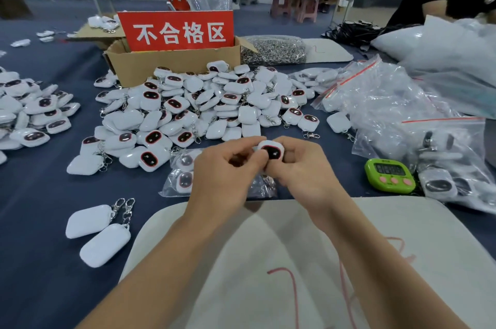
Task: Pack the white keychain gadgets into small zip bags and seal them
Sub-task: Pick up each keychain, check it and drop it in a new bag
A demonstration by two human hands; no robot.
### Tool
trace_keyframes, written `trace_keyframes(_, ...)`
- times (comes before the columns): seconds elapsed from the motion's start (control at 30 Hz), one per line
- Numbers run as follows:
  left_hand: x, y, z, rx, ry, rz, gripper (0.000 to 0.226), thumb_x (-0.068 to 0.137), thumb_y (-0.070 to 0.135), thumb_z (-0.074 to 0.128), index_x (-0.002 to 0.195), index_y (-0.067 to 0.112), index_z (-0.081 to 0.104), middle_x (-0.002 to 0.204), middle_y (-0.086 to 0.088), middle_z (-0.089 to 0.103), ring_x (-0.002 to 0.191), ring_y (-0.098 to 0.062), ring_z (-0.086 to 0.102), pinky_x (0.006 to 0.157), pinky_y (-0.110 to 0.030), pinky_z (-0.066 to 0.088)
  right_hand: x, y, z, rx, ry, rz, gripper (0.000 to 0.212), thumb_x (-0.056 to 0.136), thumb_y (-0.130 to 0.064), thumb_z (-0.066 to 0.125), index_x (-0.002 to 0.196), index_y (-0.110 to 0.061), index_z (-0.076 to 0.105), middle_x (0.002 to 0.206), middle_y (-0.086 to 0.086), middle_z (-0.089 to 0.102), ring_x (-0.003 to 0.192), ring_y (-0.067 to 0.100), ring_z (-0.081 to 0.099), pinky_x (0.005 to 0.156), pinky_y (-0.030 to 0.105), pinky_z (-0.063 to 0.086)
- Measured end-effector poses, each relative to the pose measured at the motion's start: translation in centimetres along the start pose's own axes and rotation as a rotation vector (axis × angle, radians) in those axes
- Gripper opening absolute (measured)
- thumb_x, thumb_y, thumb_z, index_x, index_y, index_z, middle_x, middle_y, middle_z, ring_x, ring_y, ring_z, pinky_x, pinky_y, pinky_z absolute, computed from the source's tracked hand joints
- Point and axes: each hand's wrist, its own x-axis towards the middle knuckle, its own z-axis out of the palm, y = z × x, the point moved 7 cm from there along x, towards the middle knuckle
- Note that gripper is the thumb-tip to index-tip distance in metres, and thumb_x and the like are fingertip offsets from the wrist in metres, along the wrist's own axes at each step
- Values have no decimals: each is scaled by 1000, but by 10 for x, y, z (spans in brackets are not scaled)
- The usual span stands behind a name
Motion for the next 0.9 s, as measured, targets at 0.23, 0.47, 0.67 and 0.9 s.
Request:
trace_keyframes(0.23,3,3,0,-106,-1,51,15,84,40,73,94,49,78,81,1,76,74,-12,66,80,-52,58,3,2,-10,110,57,39,13,86,-10,65,89,-3,76,67,12,51,58,14,44,53,22,35)
trace_keyframes(0.47,1,5,4,-86,-21,40,16,83,35,74,90,48,79,81,-2,76,73,-9,65,77,-49,58,5,2,-14,55,94,-1,17,81,-15,66,87,-3,76,61,0,55,54,10,47,52,17,39)
trace_keyframes(0.67,-1,4,2,-51,-19,28,20,83,29,76,90,48,79,79,2,76,74,-23,69,76,-47,58,5,4,-13,3,133,0,21,74,-22,66,84,-10,80,57,-1,56,53,10,48,52,17,38)
trace_keyframes(0.9,0,1,3,-73,14,-56,11,78,31,72,85,26,79,77,-14,71,67,-18,60,71,-48,54,2,0,-5,37,51,-22,19,90,-5,65,81,-13,80,57,-9,60,52,4,50,49,12,40)
